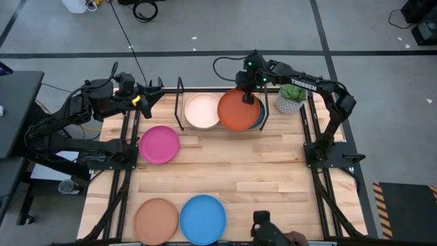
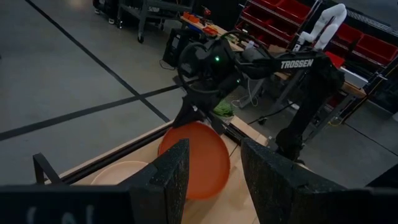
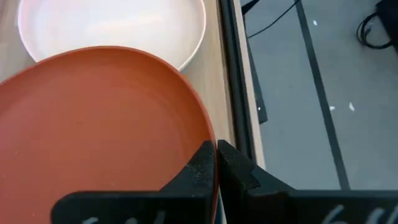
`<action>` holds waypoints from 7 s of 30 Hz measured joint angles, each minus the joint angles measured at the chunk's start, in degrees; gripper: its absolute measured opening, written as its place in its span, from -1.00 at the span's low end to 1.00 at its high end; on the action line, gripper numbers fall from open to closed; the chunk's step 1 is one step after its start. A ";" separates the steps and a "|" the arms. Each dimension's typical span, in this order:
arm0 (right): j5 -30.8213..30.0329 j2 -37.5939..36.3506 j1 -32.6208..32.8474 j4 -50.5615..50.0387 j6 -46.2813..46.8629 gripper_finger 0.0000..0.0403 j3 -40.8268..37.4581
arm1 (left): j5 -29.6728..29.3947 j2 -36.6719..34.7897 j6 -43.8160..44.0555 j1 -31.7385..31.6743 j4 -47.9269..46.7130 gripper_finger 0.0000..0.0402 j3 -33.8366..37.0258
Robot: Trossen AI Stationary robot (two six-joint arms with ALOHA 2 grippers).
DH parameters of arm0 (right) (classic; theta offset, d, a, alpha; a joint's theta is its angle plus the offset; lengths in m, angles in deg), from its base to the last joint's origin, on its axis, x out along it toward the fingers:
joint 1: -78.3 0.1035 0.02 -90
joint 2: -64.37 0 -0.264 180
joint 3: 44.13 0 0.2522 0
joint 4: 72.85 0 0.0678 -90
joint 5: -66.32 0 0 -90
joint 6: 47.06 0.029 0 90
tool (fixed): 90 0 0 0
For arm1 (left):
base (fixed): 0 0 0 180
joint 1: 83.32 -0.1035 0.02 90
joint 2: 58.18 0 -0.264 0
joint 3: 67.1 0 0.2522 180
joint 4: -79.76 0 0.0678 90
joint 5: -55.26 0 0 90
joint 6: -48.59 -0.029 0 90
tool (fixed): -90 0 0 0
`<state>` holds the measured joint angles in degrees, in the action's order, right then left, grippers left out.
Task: Place and stack plates onto a shelf
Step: Stack the orange plate on top of the dark blue plate on the shelf, then stack the blue plate on top of the orange plate on the shelf
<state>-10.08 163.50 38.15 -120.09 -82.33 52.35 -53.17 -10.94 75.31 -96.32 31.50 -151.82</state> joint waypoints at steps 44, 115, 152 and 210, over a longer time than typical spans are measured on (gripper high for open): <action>3.03 0.13 3.80 -3.94 5.32 -0.56 0.52 | 0.00 0.00 1.20 0.00 -0.02 -0.24 0.00; 13.06 25.52 51.70 32.16 53.13 -0.11 4.01 | -3.32 1.52 -4.03 0.02 -1.40 -0.24 -0.02; 3.83 25.42 54.04 34.89 39.52 -0.09 -1.68 | -3.15 1.54 -5.29 0.02 -4.66 -0.24 -0.02; -12.45 15.96 41.11 -2.15 35.38 -0.93 4.37 | -1.22 1.50 0.20 0.02 -2.43 -0.24 0.02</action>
<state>-22.53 179.46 79.26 -122.24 -46.95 56.72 -54.40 -9.45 75.51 -96.29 29.07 -151.80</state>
